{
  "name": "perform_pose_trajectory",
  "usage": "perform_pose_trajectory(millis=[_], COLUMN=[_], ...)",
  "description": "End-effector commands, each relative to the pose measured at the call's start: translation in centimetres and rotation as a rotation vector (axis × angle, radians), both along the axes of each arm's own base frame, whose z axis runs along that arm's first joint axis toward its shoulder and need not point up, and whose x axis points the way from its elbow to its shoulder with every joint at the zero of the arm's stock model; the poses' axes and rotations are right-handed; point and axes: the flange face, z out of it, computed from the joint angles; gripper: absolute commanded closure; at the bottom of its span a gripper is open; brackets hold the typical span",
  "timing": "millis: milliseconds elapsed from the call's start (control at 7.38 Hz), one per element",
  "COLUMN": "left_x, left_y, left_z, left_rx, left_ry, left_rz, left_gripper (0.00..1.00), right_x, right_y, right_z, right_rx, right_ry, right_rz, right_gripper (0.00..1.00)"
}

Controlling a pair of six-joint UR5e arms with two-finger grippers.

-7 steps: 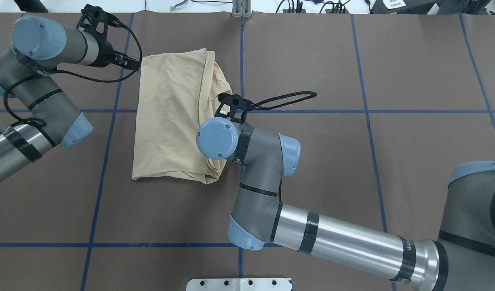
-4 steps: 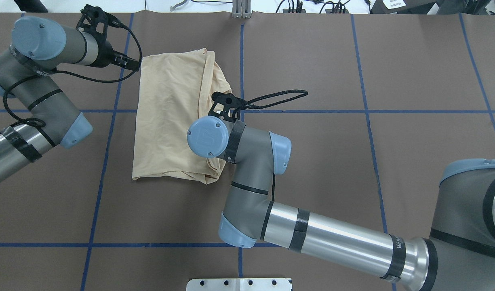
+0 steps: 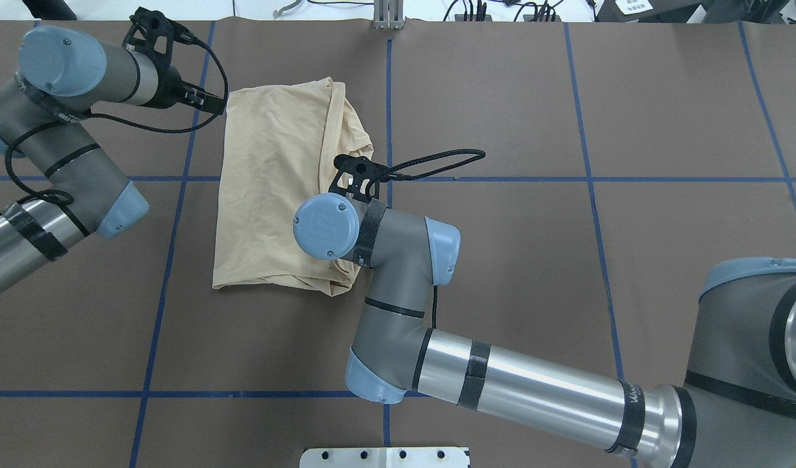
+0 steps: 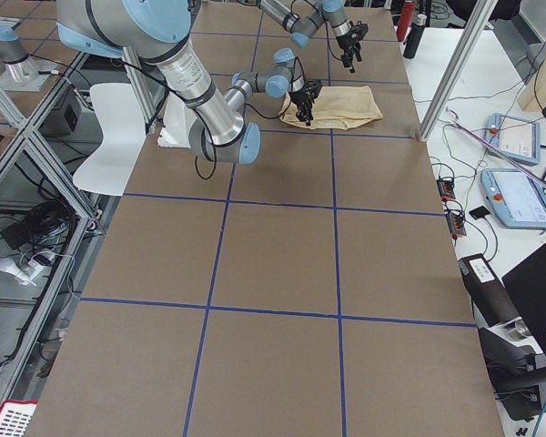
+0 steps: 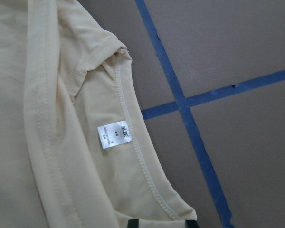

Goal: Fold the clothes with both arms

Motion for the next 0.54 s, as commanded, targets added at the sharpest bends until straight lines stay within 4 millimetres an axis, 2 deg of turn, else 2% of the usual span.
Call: perform_pose_trajectory(millis=[0, 406], left_x=[0.0, -0.05], left_y=[-0.01, 0.05], left_z=[0.0, 0.22], left_rx=[0.0, -0.003], left_ry=[0.0, -0.001], left_rz=[-0.001, -0.001], left_gripper=[0.0, 0.0], right_x=[-0.08, -0.1], right_y=[0.16, 0.15], right_z=[0.68, 1.17], right_rx=[0.007, 0.017], right_ry=[0.017, 0.035], right_rz=[-0.014, -0.031], right_gripper=[0.56, 0.56])
